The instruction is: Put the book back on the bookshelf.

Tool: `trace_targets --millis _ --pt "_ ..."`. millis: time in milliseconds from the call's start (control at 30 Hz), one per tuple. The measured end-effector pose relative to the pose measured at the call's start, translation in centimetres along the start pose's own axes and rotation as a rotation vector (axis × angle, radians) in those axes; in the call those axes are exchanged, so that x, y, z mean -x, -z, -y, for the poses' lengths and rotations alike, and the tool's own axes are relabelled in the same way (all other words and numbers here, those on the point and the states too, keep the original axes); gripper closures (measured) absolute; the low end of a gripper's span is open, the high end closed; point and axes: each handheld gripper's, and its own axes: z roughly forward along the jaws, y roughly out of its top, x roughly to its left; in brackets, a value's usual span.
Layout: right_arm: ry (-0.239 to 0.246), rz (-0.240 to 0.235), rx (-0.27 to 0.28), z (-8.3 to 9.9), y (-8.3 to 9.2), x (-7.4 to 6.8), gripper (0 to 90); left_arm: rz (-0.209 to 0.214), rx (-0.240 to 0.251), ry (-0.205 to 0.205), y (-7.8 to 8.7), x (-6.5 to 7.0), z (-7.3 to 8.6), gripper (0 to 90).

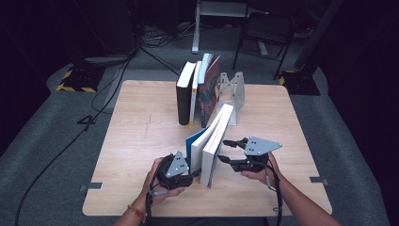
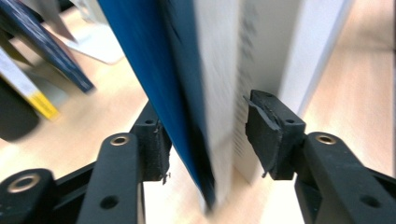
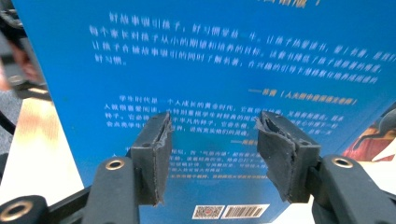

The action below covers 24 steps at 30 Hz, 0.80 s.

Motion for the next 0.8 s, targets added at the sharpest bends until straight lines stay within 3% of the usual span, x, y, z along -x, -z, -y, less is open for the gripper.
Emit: trace_targets --millis 67,100,167,267,333,400,467,533,567,633,733,800 --pt "-0.001 -0.006 -0.010 0.3 -0.2 0.0 44.8 0.006 -0.011 0.008 0.0 0.1 0.2 43.3" --pt "-0.004 -0.007 -0.013 0.5 -0.3 0.1 44.8 0.041 -0.024 0.031 0.1 0.3 0.7 40.5" --pt "-0.008 -0.002 -0.022 0.7 -0.5 0.1 44.8 0.040 -0.036 0.028 0.0 0.6 0.8 37.1" --pt "-0.016 -0.016 -0.038 1.1 -1.0 0.1 44.9 0.033 -0.094 -0.013 -0.5 1.9 1.2 31.7" --pt "-0.024 -0.021 -0.033 1.1 -1.2 0.1 44.6 0.053 -0.096 -0.003 -0.8 2.5 1.2 27.6" --pt "-0.023 -0.023 -0.038 1.2 -1.6 0.0 43.6 0.042 -0.095 0.000 -1.3 2.9 1.0 25.6" --pt "-0.026 -0.017 -0.036 1.4 -1.8 0.0 43.4 0.008 -0.098 0.023 -2.1 3.2 0.8 22.9" --pt "-0.024 -0.007 -0.045 1.6 -2.0 -0.1 42.8 -0.057 -0.119 0.038 -3.0 3.7 0.6 24.1" --pt "-0.020 0.000 -0.052 1.8 -2.2 -0.1 41.9 -0.057 -0.119 0.038 -3.0 3.7 0.6 24.3" --pt "-0.018 0.000 -0.055 1.9 -2.3 -0.1 41.2 -0.105 -0.114 0.054 -3.8 4.2 0.2 23.2" --pt "-0.035 -0.007 -0.050 2.1 -2.3 0.2 39.1 -0.146 -0.044 0.112 -4.2 4.1 0.0 26.7" --pt "-0.032 0.000 -0.050 2.2 -2.2 0.2 39.0 -0.174 -0.017 0.109 -4.2 4.2 -0.2 28.6"
